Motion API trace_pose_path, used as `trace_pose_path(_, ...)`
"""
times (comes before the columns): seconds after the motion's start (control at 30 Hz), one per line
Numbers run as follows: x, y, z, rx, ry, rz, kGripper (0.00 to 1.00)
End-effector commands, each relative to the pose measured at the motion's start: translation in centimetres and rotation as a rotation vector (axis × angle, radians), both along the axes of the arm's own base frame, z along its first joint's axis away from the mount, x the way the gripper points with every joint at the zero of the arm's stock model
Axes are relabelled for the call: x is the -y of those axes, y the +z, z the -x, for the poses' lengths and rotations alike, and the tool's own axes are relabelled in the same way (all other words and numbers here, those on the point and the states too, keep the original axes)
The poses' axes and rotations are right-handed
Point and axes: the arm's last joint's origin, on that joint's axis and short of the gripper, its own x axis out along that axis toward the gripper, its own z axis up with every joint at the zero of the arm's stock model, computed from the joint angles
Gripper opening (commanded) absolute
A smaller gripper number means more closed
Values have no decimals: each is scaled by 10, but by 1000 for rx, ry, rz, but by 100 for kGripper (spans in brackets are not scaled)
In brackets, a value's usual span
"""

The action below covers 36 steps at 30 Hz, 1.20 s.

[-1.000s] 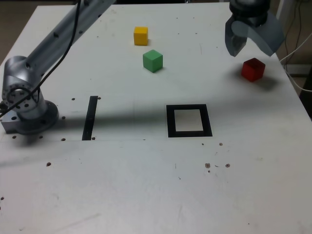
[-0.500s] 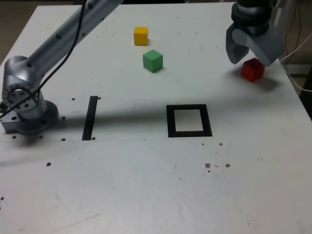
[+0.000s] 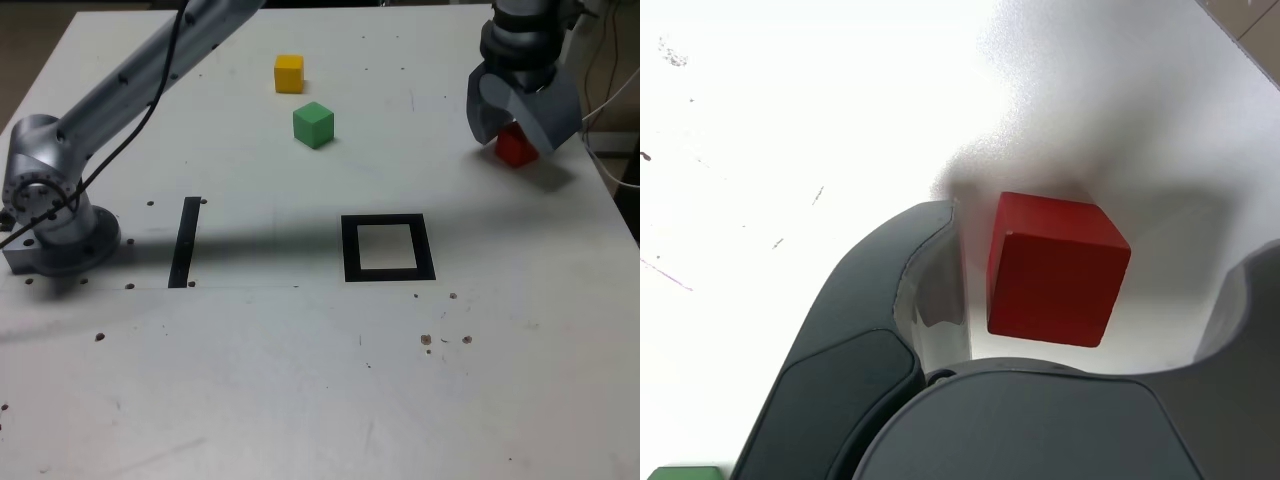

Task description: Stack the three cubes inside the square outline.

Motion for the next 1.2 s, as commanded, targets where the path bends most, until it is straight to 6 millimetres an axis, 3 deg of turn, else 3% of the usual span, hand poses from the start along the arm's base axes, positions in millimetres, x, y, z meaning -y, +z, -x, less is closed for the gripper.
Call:
trace_pose_path(0.0, 0, -2, -1, -3, 1, -2, 83)
trace_pose_path(0.13, 1, -2, -2, -2, 16, -10, 73)
trace_pose_path(0.4, 5, -1, -3, 4, 22, -23, 41)
trace_pose_path(1.17, 9, -6, 1, -26, 19, -15, 39)
